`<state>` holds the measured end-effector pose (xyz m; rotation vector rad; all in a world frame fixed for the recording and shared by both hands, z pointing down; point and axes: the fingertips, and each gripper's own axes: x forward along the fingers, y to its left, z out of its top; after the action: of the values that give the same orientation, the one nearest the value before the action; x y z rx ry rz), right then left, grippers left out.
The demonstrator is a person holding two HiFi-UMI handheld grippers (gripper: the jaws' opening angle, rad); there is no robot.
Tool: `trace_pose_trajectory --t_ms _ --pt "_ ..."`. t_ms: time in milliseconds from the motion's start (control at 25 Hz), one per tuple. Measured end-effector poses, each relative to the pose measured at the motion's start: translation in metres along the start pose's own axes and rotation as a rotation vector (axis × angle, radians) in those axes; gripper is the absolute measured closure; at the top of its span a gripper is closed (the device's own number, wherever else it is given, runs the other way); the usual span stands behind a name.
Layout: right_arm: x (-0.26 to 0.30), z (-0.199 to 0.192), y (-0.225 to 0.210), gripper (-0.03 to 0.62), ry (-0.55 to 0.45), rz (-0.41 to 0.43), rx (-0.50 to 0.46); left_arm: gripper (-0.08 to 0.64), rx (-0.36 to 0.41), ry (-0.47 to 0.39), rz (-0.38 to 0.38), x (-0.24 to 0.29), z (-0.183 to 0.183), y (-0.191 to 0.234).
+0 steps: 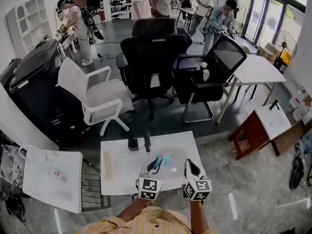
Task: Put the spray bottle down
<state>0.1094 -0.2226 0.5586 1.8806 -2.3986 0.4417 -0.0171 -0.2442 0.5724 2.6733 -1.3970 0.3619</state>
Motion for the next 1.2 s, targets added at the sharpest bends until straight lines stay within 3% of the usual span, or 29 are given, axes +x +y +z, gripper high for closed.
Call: trace_pose_trajectory --t_ms 440,1200 --pt "0.053 0.01 -0.019 0.591 0.012 -0.046 -0.022 0.489 -0.019 0.018 -0.022 0.05 -0.002 0.026" --pt "0.1 0.025 -0.075 0.592 0.042 0.086 -0.002 0.489 -0.015 0.09 0.1 0.114 0.009 0.027"
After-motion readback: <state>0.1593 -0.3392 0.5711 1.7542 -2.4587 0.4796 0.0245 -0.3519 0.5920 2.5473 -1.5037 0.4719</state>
